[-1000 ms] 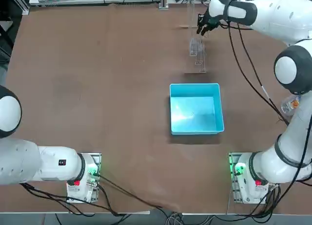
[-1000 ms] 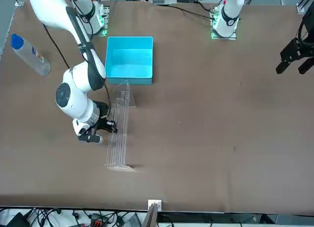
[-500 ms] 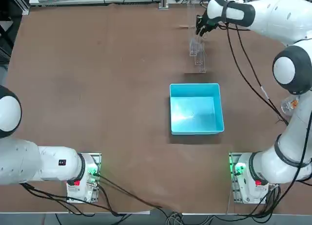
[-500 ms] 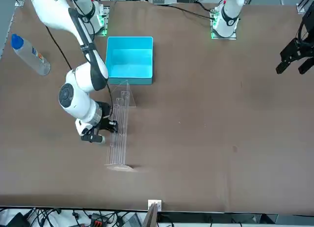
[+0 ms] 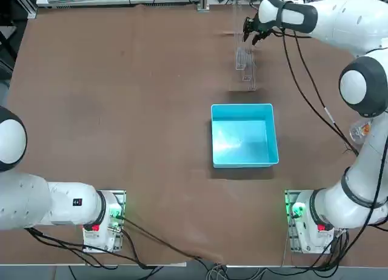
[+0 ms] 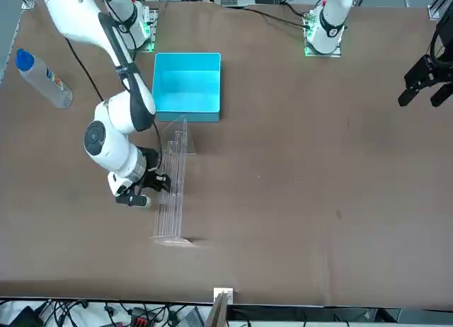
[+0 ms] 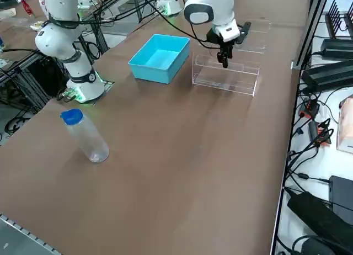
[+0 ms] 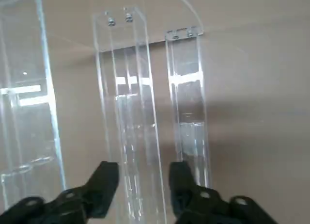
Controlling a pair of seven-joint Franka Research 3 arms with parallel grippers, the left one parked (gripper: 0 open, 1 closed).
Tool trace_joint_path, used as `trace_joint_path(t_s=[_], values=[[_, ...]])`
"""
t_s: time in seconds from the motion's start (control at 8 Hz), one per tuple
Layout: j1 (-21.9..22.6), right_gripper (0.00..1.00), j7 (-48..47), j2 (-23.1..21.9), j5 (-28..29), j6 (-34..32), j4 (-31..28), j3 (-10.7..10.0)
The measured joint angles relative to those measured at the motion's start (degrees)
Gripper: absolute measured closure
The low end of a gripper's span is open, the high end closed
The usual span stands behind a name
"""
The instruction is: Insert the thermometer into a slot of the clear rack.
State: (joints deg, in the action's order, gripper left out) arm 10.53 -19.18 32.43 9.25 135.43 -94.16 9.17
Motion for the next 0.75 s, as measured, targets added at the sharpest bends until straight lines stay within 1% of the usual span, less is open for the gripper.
trace_joint_path(t_s=[0.12, 0.25, 0.5, 0.75], values=[[-0.04, 0.09, 0.00, -0.13, 0.00, -0.12, 0.46, -0.08], [-0.08, 0.00, 0.00, -0.93, -0.29, -1.97, 1.08, -0.56], [-1.23, 0.00, 0.49, -4.83, -1.73, -8.93, 2.13, -3.18], [-4.42, 0.00, 2.54, -10.08, -2.09, -16.51, 2.36, -4.21]])
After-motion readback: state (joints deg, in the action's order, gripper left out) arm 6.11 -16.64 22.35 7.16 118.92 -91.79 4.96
